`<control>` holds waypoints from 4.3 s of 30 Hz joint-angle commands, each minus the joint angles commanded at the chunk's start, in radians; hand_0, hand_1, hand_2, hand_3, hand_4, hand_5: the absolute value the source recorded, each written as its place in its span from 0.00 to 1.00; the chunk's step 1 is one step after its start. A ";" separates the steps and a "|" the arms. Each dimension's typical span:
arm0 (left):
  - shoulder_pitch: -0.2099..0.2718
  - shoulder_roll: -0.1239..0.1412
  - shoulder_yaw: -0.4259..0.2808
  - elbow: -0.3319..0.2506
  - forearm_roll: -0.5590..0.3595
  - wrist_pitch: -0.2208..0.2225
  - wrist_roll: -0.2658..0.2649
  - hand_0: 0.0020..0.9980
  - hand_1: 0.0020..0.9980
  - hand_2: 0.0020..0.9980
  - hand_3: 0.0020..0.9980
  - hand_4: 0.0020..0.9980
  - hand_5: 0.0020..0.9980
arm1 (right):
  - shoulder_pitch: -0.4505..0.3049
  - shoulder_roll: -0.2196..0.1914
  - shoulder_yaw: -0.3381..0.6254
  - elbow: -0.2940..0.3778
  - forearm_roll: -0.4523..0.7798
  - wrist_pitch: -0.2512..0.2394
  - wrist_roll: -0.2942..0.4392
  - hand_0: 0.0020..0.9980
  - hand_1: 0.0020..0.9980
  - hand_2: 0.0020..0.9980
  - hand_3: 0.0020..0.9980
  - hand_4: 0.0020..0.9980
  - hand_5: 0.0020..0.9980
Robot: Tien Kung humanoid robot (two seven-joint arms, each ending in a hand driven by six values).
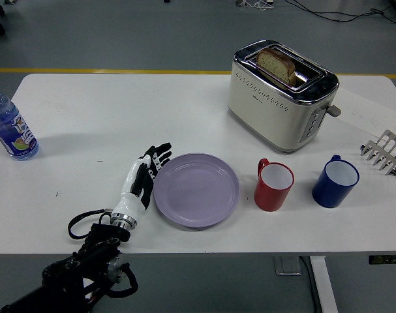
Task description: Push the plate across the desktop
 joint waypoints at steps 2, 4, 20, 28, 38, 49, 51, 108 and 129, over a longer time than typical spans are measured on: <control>-0.002 0.000 0.002 -0.001 0.000 0.000 0.000 0.86 0.87 0.87 0.75 0.47 0.96 | 0.000 0.000 0.000 0.000 0.000 0.000 0.000 0.52 0.49 0.60 0.55 0.22 0.25; -0.004 0.000 0.000 -0.003 -0.001 0.001 0.000 0.86 0.87 0.87 0.75 0.47 0.96 | 0.000 0.000 0.000 0.000 0.001 0.000 0.001 0.52 0.49 0.60 0.55 0.22 0.25; 0.016 0.000 -0.138 -0.029 0.071 0.016 0.000 0.86 0.87 0.88 0.75 0.47 0.96 | -0.001 0.001 0.001 0.000 0.002 -0.001 0.002 0.52 0.49 0.60 0.55 0.22 0.25; 0.048 0.002 -0.305 -0.139 0.195 -0.015 0.010 0.78 0.75 0.77 0.66 0.48 0.97 | 0.002 -0.002 0.002 0.000 0.017 -0.005 0.008 0.52 0.49 0.60 0.55 0.22 0.25; 0.159 0.102 -0.518 -0.324 0.139 -0.198 0.311 0.75 0.74 0.75 0.65 0.48 0.97 | 0.000 -0.005 0.013 0.000 0.026 -0.014 0.014 0.52 0.49 0.60 0.55 0.22 0.25; 0.377 0.166 -0.873 -0.434 0.003 -0.353 0.550 0.68 0.72 0.72 0.65 0.48 0.97 | -0.002 -0.005 0.040 0.000 0.005 -0.008 0.013 0.52 0.49 0.60 0.55 0.22 0.24; 0.400 0.161 -0.936 -0.430 -0.010 -0.361 0.563 0.68 0.72 0.72 0.65 0.48 0.97 | -0.002 -0.004 0.045 0.000 0.000 -0.006 0.012 0.52 0.49 0.60 0.55 0.22 0.24; 0.385 0.097 -1.232 -0.372 0.028 -0.360 0.602 0.63 0.70 0.69 0.68 0.52 1.00 | 0.029 -0.004 0.035 0.000 0.010 -0.001 0.016 0.52 0.49 0.60 0.54 0.22 0.24; 0.388 0.093 -1.232 -0.362 0.022 -0.363 0.605 0.64 0.70 0.69 0.68 0.52 1.00 | 0.025 -0.004 0.047 0.000 -0.010 0.007 0.010 0.52 0.49 0.60 0.54 0.22 0.24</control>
